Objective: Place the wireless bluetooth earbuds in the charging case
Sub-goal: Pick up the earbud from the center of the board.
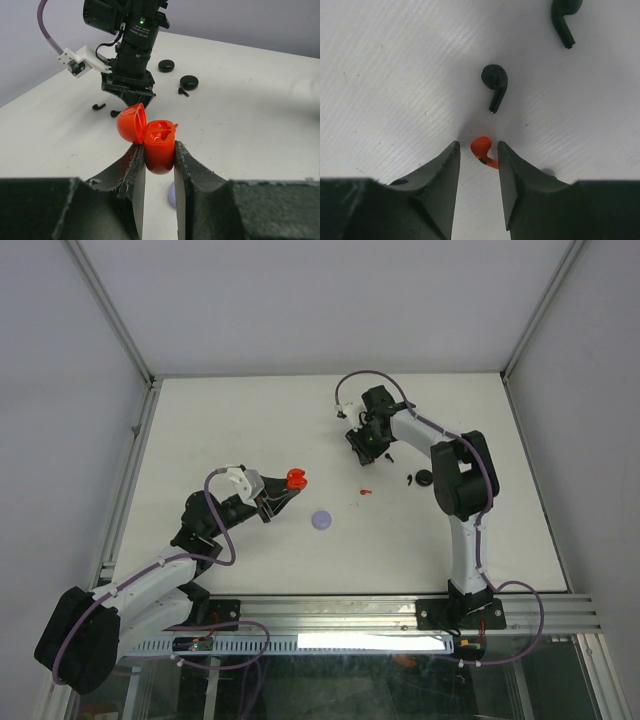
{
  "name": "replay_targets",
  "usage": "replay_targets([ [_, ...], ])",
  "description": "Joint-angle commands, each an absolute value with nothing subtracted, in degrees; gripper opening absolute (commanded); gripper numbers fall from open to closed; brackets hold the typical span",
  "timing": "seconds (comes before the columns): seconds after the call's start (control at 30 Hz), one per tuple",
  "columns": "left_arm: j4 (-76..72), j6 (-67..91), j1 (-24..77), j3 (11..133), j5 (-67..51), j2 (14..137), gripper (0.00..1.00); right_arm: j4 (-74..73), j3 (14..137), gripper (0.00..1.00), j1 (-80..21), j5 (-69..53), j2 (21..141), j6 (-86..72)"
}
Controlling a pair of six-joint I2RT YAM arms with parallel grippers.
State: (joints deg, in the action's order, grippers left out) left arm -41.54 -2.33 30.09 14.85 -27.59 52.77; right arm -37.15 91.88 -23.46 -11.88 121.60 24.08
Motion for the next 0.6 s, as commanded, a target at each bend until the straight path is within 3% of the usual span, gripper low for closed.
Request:
replay_targets([
  [0.0,-44.8,-2.8,30.8,16.3,-29.2,52.4,0.00,-41.0,93.8,0.38,-25.0,-8.7,123.1,26.1],
  [0.57,-48.5,-1.1,30.8,14.6,-28.4,51.9,0.00,-38.7,92.0,0.17,-26.7,-6.2,120.6,22.9],
])
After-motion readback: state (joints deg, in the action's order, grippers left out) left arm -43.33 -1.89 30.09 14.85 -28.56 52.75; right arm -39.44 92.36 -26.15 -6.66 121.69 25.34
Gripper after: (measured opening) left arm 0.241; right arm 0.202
